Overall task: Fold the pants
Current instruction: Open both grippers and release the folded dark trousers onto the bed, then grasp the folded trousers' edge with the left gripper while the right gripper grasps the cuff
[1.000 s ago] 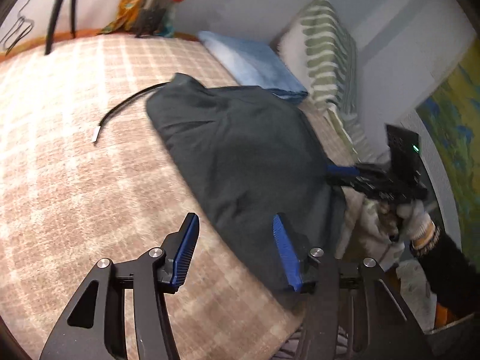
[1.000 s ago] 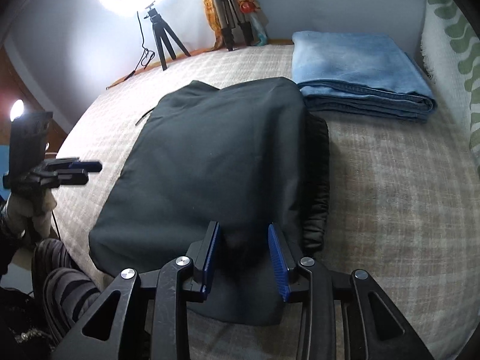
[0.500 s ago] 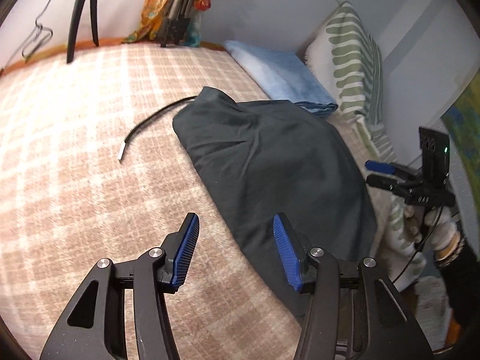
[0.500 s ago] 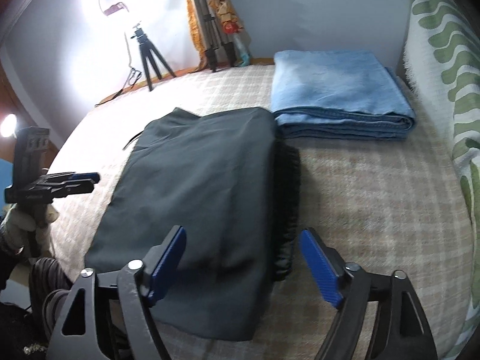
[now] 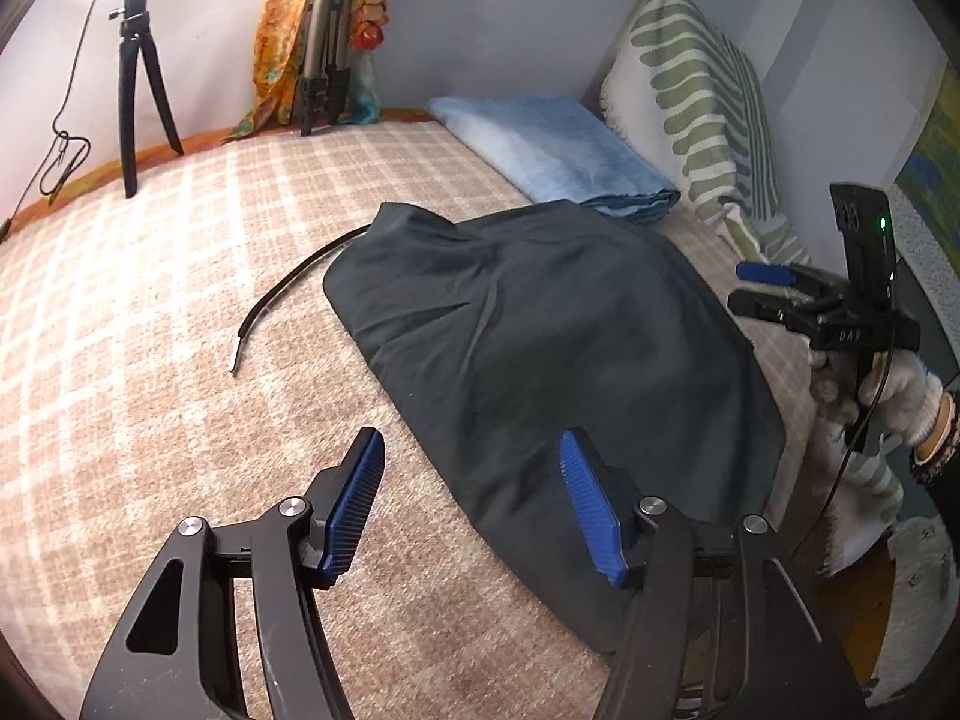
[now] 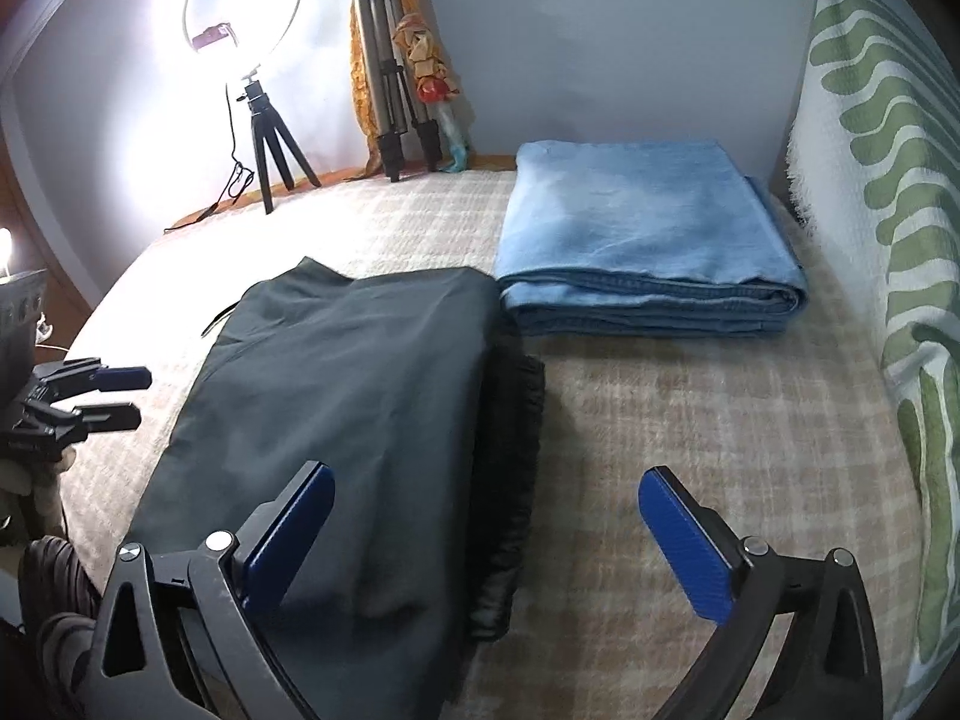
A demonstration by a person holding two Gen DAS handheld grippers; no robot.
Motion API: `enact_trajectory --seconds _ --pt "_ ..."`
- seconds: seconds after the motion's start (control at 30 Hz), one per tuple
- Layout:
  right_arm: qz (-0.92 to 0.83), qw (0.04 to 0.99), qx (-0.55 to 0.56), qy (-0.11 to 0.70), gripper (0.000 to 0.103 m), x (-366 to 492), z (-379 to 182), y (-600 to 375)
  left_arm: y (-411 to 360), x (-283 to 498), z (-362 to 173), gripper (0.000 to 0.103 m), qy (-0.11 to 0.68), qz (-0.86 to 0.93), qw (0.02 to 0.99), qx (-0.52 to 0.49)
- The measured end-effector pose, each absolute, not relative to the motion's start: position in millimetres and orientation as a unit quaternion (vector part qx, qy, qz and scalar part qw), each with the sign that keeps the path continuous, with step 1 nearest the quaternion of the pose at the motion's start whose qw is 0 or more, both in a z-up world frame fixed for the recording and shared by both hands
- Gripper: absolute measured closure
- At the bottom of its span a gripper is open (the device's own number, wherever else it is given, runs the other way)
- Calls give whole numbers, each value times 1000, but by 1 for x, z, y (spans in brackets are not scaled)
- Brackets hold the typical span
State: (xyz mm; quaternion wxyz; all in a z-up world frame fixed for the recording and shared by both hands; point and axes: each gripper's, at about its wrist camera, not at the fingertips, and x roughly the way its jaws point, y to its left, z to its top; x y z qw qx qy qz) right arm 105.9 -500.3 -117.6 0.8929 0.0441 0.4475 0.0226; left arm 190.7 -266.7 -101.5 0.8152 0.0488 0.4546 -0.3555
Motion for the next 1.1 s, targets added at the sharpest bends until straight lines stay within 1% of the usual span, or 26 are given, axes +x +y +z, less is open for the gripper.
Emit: enact_trajectory --seconds 0.1,0.2,0.47,0.77,0.9,1.0,1.03,1.07,1.1 --pt "26 890 51 453 0 114 -120 -505 -271 188 -105 42 451 -340 823 70" --pt "36 886 60 459 0 119 -124 -509 -275 188 -109 40 457 -340 819 65" --pt "70 849 117 510 0 140 -154 -528 -276 206 -130 40 515 -368 773 -37" --pt "131 823 216 509 1 149 -178 -548 -271 219 -143 40 541 -372 747 -105" --pt "154 823 228 498 1 154 -181 -546 -266 225 -146 40 547 -371 736 -145" --pt "176 819 229 496 4 159 -182 -541 -267 229 -147 40 546 -373 734 -157" --pt "183 818 227 496 7 161 -181 -540 -268 229 -148 40 545 -374 733 -159" --pt "198 813 232 496 14 163 -182 -536 -269 229 -148 40 544 -375 733 -163" --pt "210 806 242 498 14 165 -184 -535 -271 228 -147 40 542 -376 733 -164"
